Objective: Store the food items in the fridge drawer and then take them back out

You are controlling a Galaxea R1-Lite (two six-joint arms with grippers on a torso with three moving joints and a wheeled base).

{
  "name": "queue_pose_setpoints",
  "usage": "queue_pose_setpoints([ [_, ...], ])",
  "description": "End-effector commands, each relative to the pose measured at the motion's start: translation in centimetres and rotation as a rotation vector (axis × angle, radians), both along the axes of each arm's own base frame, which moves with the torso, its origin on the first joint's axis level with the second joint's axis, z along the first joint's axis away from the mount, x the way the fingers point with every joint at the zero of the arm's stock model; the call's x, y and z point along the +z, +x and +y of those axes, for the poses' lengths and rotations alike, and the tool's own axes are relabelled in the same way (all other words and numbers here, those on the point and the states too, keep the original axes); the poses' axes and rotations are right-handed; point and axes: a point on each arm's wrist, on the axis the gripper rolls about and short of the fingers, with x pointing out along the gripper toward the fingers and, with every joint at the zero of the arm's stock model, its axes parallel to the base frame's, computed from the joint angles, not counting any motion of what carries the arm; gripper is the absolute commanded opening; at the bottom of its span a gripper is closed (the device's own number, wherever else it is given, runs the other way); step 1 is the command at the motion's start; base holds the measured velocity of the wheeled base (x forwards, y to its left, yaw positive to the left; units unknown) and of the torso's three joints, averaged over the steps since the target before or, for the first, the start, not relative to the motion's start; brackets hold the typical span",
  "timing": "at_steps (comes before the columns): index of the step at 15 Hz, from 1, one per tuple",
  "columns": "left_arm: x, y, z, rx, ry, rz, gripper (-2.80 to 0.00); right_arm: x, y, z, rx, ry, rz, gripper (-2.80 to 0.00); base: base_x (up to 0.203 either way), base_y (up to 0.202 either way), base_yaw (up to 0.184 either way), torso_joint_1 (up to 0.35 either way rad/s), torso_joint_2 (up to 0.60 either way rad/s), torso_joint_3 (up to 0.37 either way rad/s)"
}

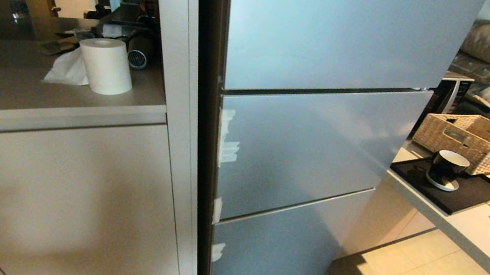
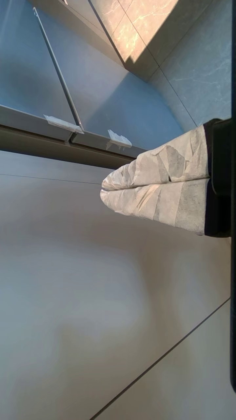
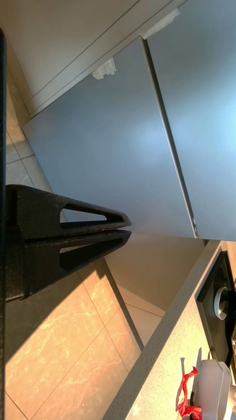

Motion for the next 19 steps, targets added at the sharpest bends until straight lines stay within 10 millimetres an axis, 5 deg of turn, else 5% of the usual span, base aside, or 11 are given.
queue_pose_setpoints([
  [1,0.00,0.00,0.00,0.001,0.000,0.000,-2.80,0.01,0.01,0.00,0.000,0.001,0.002,-2.80,0.000,0.000,0.000,0.000,0.00,0.000],
  [19,0.00,0.00,0.00,0.001,0.000,0.000,-2.80,-0.04,0.01,0.01,0.003,0.001,0.006,-2.80,0.000,0.000,0.000,0.000,0.00,0.000],
])
